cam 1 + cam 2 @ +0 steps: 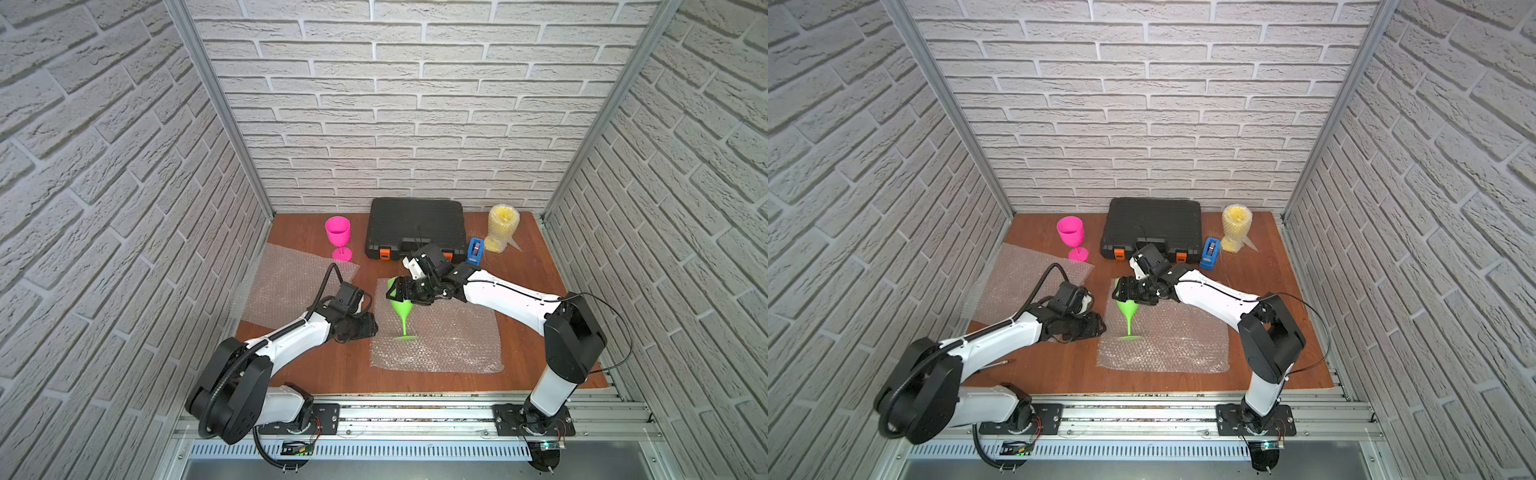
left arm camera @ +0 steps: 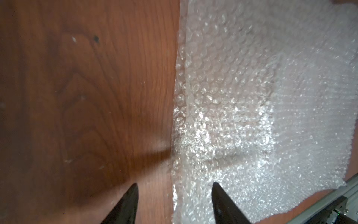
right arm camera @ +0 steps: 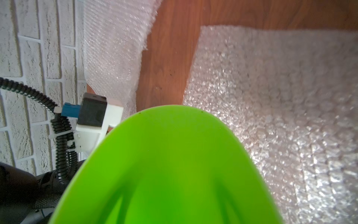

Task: Wrap wine glasses in bubble wrap
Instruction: Place the wine glass on the bubble wrap.

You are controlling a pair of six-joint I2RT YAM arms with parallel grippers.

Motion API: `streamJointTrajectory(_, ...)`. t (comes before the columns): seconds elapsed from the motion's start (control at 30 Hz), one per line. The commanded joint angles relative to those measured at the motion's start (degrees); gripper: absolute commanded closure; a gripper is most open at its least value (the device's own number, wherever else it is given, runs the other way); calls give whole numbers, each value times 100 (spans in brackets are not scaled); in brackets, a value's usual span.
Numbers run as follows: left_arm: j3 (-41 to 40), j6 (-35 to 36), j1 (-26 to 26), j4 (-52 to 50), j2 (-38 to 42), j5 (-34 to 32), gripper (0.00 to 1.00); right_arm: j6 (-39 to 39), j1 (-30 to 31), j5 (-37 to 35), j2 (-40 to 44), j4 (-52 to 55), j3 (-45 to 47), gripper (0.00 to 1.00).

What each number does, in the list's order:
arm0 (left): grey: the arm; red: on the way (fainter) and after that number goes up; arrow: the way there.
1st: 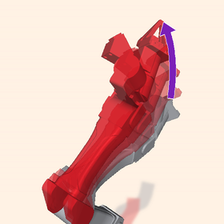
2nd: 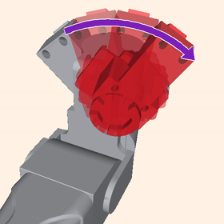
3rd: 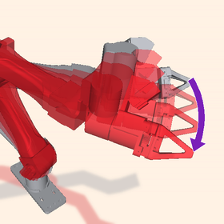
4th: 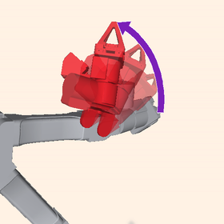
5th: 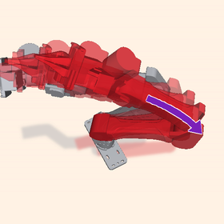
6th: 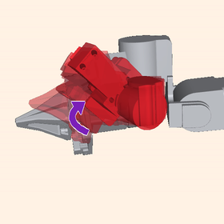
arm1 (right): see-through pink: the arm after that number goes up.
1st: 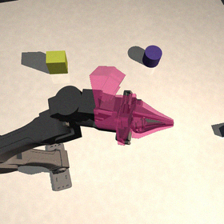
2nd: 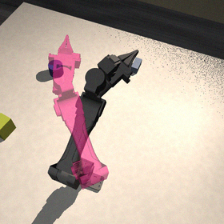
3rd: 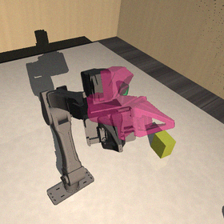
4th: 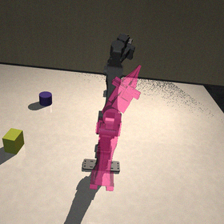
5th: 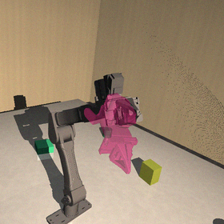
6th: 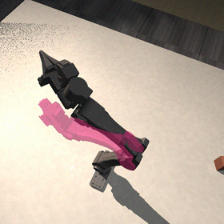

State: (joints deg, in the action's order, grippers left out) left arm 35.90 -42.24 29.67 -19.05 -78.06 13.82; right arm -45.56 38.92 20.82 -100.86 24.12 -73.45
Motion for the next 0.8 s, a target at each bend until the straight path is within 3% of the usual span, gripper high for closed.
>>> streamJointTrajectory(0.0, 155, 63, -21, 211, -301, 320, 44, -564, 46, 248, -94, 46, 215, 37)
streamJointTrajectory(0.33, 180, 19, -22, 762, -804, 945, 63, -582, 177, 313, -705, -95, 287, 39)
streamJointTrajectory(0.57, 157, 29, -18, 855, -596, 871, 82, -412, 239, -37, -882, 118, 287, 39)
streamJointTrajectory(0.67, 178, 113, -16, 800, -462, 859, 91, -410, 239, -161, -793, 195, 267, 29)
streamJointTrajectory(0.77, 189, 166, -22, 737, -375, 867, 96, -367, 239, -315, -617, 413, 151, 8)
